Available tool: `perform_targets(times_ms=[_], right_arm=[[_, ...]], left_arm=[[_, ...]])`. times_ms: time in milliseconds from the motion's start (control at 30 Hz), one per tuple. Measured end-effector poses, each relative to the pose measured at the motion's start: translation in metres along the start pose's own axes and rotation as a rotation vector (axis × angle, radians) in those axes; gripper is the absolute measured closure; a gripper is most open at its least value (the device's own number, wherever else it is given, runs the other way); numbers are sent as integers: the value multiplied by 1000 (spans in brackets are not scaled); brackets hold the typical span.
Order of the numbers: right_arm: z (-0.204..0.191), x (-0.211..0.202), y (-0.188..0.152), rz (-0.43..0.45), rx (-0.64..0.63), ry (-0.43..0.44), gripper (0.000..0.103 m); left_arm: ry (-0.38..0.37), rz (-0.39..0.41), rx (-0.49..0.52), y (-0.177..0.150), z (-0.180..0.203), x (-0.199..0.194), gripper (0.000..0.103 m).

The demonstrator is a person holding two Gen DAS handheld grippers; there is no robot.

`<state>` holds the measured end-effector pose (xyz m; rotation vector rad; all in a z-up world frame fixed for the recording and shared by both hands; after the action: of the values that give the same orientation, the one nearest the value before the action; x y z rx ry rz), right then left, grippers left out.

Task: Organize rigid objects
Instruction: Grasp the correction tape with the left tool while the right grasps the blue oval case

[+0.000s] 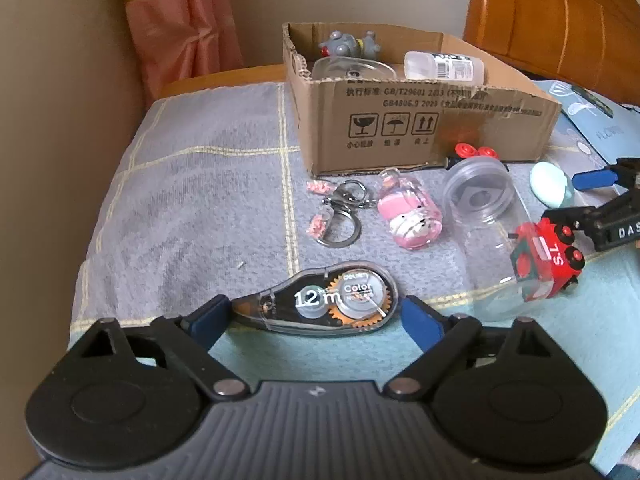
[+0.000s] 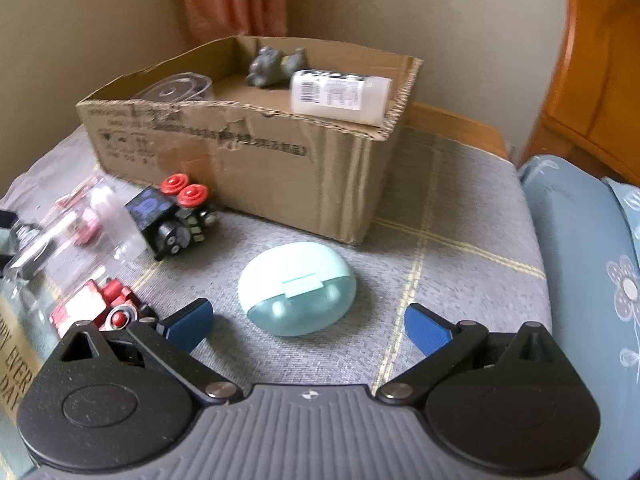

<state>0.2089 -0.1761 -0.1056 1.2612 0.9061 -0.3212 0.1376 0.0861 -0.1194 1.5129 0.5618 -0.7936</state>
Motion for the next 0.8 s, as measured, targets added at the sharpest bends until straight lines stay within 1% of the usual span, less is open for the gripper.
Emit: perform_targets(times_ms=[100, 200, 333, 433, 633, 700, 800], right_arm=[[-2, 0, 1, -2, -31, 11, 0], [-2, -1, 2, -5, -47, 21, 0], [-2, -1, 2, -4, -52, 35, 0], [-3, 1, 3, 3, -60, 46, 0], [-5, 3, 7, 8, -113, 86, 1], [-4, 4, 10, 9, -120, 106, 5], [-4, 4, 12, 6, -131, 128, 11]], left_arm=[[23, -8, -26, 1, 4, 2, 6], [40, -31, -55, 3, 4, 3, 6], [73, -40, -111, 3, 2, 4, 6], [93, -48, -133, 5, 3, 5, 7], [87, -54, -116, 7, 13, 7, 9], [86, -52, -114, 9, 13, 8, 9], [86, -48, -112, 9, 11, 7, 13]])
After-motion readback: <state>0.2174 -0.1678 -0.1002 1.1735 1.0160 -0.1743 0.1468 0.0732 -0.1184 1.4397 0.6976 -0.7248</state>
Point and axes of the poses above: each gripper's, at about its wrist camera, not at the fingertips, and x roughly the way its jaws point, z to its right, y to its top, the point moved 3 cm from there along x, roughly the way its jaws point, and after that the axes turned 2 degrees about z, right-handed, at the moved point
